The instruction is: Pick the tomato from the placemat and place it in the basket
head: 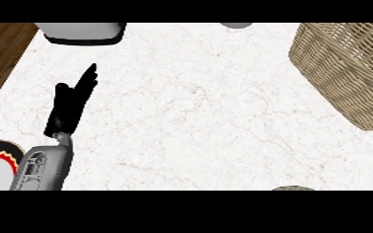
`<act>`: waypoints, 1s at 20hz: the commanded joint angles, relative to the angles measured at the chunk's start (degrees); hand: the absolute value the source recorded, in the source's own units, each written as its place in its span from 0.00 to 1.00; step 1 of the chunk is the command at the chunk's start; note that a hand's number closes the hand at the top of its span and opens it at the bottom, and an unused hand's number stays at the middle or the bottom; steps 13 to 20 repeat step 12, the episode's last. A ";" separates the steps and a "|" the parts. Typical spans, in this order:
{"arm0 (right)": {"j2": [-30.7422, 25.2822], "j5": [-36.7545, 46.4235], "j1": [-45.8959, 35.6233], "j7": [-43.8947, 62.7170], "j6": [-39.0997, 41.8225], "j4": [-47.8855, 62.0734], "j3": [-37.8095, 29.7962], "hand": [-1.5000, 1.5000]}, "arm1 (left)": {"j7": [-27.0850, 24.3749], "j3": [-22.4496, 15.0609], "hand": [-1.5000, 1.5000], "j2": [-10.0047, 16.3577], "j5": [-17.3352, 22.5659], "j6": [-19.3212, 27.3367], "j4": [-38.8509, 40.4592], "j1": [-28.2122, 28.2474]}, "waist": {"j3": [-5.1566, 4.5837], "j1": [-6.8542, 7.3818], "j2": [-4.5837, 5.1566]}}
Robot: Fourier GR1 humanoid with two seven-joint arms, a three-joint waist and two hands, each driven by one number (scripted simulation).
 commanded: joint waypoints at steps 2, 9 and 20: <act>-7.30 -3.86 -1.98 4.92 1.08 3.27 -5.18 0.00 | 2.12 -0.66 0.50 -0.97 -0.15 0.53 -1.08 -0.84 | 0.04 0.18 0.08; -15.48 -6.70 4.89 2.25 6.00 8.37 -9.05 0.00 | 2.20 -1.29 0.50 -1.92 -0.94 1.41 0.24 -3.21 | 0.23 0.34 0.68; -18.92 -8.49 9.57 -1.38 9.44 9.82 -11.07 0.00 | 1.36 -1.44 0.50 -1.55 -0.50 0.52 -1.87 0.59 | 0.35 0.40 0.53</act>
